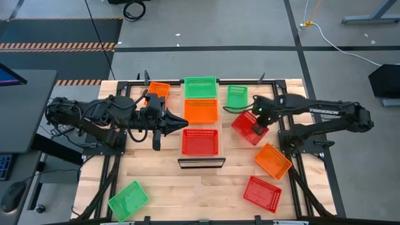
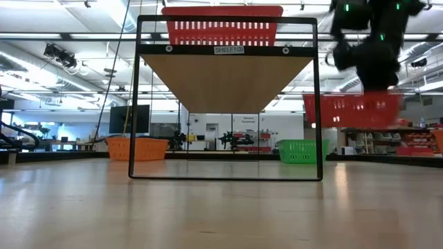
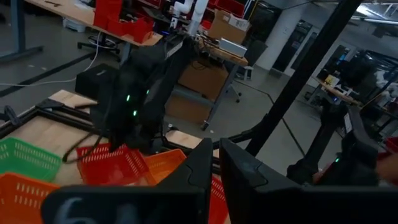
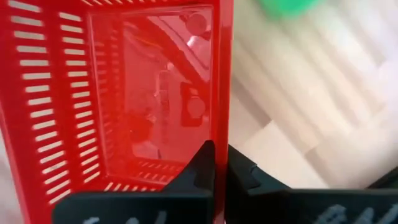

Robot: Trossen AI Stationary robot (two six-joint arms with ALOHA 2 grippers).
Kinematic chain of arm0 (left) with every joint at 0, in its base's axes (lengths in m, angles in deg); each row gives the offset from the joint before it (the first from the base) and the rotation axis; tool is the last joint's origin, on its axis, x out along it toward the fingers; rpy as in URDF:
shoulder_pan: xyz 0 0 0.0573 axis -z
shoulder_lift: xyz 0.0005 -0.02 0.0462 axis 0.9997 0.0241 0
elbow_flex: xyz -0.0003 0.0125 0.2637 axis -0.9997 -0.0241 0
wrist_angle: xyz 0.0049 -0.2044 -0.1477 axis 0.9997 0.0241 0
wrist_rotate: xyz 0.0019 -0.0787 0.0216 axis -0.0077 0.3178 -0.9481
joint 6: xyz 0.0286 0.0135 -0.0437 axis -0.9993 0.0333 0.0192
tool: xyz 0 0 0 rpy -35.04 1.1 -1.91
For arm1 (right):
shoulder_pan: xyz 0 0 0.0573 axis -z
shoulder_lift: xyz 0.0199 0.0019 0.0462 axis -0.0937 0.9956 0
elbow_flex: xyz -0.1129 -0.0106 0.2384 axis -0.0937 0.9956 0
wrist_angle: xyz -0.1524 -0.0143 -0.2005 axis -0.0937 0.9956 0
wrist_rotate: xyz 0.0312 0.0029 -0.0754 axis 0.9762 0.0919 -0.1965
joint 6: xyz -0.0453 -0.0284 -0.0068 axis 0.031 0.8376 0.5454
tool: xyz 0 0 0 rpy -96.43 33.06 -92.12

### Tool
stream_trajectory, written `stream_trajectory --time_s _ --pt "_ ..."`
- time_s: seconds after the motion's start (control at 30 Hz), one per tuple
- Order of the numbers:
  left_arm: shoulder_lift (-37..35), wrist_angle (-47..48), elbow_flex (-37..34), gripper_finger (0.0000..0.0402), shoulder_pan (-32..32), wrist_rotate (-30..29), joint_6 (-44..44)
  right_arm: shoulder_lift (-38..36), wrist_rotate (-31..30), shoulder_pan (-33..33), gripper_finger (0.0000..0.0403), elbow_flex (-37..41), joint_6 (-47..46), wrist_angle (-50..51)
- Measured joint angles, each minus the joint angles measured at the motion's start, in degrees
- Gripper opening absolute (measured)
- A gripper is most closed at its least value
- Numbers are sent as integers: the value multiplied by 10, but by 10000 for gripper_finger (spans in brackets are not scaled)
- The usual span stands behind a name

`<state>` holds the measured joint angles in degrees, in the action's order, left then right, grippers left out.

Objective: Stack baskets on shelf by color
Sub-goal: Stack the top red bin on top of the red bin on the shelf

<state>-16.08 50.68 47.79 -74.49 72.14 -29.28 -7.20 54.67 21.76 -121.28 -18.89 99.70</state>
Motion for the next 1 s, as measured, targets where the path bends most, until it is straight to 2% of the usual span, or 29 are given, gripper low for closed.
stream_trajectory --time_s 0.17,0.37,0.5,0.77,1.0 --pt "3 -1 0 37 0 0 -41 -5 6 0 6 -116 35 51" --pt "11 -2 0 39 0 0 -87 29 32 0 8 -258 66 131" --pt "16 -1 0 51 -2 0 -101 58 66 -3 8 -338 71 130" --pt "12 1 0 82 -19 -4 -104 173 109 -30 8 -477 118 90" --pt "-25 19 0 84 -25 -21 -103 295 146 -68 8 -584 163 89"
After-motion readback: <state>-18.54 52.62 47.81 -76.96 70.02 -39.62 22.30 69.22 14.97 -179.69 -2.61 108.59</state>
